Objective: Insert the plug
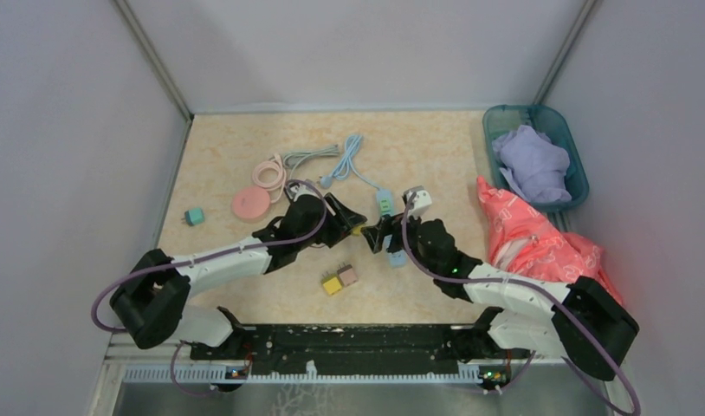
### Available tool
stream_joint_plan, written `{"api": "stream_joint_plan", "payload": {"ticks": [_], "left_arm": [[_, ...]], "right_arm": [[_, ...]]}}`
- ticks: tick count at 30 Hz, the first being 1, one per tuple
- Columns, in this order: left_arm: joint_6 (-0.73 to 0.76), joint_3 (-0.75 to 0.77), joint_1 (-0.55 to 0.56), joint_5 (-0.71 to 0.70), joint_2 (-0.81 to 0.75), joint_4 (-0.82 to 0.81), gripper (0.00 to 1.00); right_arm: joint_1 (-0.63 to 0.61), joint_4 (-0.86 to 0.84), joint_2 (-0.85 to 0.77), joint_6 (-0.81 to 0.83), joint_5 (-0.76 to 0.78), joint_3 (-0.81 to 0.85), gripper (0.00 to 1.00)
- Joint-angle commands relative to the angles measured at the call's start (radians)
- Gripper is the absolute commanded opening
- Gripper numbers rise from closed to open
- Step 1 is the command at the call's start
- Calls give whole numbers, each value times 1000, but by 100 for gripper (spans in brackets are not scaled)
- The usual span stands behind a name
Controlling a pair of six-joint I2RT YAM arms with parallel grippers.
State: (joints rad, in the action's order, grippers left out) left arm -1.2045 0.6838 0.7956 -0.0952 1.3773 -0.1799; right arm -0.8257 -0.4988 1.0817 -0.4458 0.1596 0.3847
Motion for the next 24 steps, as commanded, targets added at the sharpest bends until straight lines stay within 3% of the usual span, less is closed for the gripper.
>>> {"api": "stream_joint_plan", "payload": {"ticks": [1,12,24], "left_arm": [[-105,-23,-4,13,-33,-103,53],[-156,-49,-5,65,-30,-175,55],[-172,-63,-4,116,-11,-230,58]], "right_arm": [[-34,-131,38,27,31,21,77],[-74,-294,130,40,146,15,71],[-99,-324,188,52,158,51,57]]}}
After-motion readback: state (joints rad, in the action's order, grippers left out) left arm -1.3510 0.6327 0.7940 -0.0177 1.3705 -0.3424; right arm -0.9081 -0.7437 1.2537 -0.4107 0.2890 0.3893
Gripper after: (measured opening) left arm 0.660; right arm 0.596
